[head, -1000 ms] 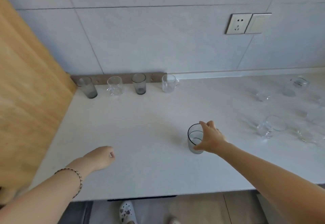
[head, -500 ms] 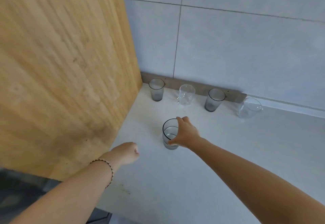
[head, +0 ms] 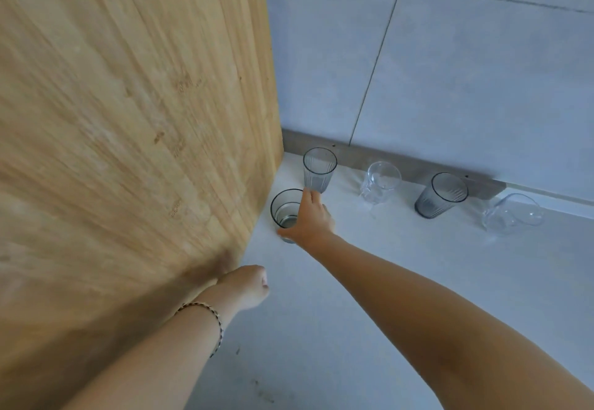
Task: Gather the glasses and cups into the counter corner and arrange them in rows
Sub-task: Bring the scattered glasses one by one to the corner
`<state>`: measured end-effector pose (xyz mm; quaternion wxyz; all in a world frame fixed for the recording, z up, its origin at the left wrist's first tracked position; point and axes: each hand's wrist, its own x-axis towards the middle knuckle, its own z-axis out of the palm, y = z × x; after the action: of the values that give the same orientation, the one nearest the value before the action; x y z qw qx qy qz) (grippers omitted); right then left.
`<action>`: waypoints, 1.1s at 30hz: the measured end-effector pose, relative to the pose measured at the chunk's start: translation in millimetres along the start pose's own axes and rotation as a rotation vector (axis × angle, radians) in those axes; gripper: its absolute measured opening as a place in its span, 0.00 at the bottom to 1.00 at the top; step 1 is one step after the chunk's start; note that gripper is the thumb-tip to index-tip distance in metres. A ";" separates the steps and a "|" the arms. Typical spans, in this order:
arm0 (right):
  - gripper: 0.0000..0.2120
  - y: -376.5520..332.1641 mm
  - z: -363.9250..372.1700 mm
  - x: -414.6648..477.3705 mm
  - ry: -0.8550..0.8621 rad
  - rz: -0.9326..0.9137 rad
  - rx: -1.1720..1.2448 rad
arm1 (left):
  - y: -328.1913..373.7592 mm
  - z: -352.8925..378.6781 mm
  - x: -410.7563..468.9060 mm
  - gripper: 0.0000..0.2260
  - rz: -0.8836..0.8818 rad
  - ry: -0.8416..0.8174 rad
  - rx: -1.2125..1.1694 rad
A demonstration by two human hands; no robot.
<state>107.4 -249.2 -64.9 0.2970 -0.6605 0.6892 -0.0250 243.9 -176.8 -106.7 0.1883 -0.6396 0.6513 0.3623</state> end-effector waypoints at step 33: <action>0.34 667.0 -217.6 -308.7 0.101 0.813 -0.077 | 531.6 174.7 -14.7 0.04 0.422 -0.104 0.337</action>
<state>-601.3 42.8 -54.3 0.2236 -0.3429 0.9081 0.0880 -308.0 -84.9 -89.8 0.2456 -0.4299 0.8108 0.3121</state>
